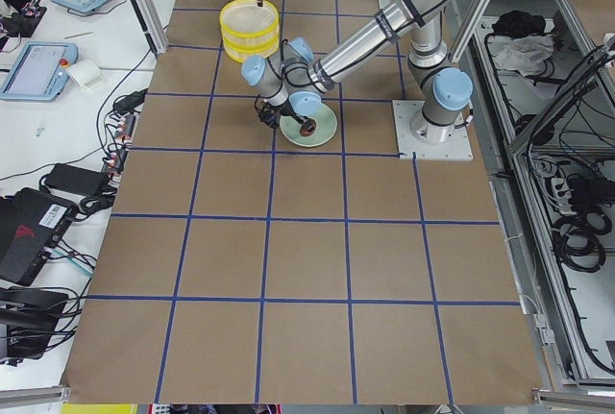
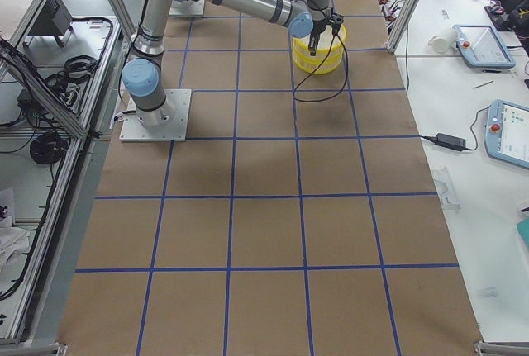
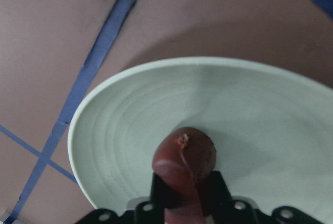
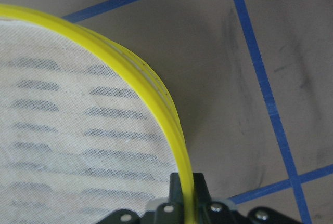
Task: Place buns in different layers of steamer
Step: 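Grasp the dark brown bun on the plate with the left gripper and lift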
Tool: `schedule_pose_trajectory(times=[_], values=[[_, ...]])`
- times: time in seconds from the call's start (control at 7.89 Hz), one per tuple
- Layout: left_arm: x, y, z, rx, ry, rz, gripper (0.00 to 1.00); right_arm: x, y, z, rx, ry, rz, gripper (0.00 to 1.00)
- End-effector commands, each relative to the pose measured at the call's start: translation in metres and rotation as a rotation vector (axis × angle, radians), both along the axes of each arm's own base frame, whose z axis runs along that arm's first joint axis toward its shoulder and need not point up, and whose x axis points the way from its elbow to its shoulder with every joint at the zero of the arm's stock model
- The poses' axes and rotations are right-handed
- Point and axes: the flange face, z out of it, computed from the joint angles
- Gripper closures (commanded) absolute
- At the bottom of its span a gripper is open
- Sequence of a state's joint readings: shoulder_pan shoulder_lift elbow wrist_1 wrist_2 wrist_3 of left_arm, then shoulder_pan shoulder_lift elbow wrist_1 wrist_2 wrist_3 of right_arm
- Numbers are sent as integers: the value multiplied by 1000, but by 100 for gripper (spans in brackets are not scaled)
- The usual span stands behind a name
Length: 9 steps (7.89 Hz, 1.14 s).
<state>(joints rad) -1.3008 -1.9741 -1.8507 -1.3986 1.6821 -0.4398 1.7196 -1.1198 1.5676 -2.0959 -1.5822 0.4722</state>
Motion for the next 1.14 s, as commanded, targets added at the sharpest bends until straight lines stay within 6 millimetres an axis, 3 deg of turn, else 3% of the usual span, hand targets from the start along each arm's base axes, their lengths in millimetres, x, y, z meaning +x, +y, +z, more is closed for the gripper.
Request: schedule_pose_trajectory(times=[0.0,0.25,0.51,0.76,1.01], values=[[-4,-6,14,-48,35,29,100,0,-1,1,-9,0,3,91],[-7,-33,73,-163,2,8,100,0,-1,2,-10,-2,4,89],[-13,-45,116,-227,-8,-19,100,0,-2,5,-17,-5,-3,88],[-15,-49,127,-236,-6,-22,100,1,-1,3,-14,-6,-5,85],[-23,-50,125,-237,4,-21,100,1,-1,2,-11,-7,-3,84]])
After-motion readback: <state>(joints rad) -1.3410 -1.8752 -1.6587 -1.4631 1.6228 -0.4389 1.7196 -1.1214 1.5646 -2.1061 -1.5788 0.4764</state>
